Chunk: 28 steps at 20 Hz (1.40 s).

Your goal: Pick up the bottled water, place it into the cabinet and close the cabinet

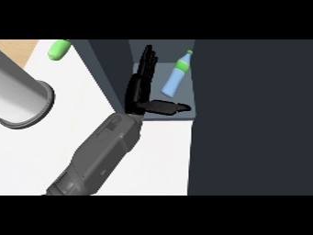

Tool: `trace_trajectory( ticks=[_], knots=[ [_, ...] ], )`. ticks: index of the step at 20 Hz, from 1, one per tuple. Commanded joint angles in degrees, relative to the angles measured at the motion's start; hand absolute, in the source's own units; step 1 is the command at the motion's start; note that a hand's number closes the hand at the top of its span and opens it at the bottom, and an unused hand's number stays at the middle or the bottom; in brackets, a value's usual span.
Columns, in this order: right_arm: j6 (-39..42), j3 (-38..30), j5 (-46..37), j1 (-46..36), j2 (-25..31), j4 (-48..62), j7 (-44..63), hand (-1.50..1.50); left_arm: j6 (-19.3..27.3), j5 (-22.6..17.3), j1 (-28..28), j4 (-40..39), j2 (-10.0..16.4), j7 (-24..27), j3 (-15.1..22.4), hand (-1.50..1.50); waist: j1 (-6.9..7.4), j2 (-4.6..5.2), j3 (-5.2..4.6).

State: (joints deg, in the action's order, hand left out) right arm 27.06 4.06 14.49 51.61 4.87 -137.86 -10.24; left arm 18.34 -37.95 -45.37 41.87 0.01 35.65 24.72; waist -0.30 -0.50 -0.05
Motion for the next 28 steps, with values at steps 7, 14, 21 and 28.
trace_trajectory(
  ticks=[7,14,21,28],
  knots=[
    [-1.2,-0.3,-0.1,4.8,1.0,-10.0,2.4,-1.5,1.4,3.0,16.3,24.7,0.8,-2.4,8.8,-1.5,0.65,-0.11,0.02],
    [4.4,3.7,-6.0,2.8,5.8,-9.2,0.5,1.5,-2.5,2.2,28.5,36.4,8.5,-5.6,11.8,1.5,0.95,-0.04,-0.03],
    [11.4,5.2,-7.7,4.1,13.2,-12.8,0.4,1.5,-0.7,1.7,34.3,45.9,14.0,-7.5,9.7,-1.5,0.59,0.02,-0.06],
    [14.0,9.5,-13.9,5.6,14.3,-16.5,-3.5,1.5,-4.7,-2.3,46.1,55.9,22.9,-5.1,4.2,-1.5,0.3,-0.29,-0.08]
  ],
)
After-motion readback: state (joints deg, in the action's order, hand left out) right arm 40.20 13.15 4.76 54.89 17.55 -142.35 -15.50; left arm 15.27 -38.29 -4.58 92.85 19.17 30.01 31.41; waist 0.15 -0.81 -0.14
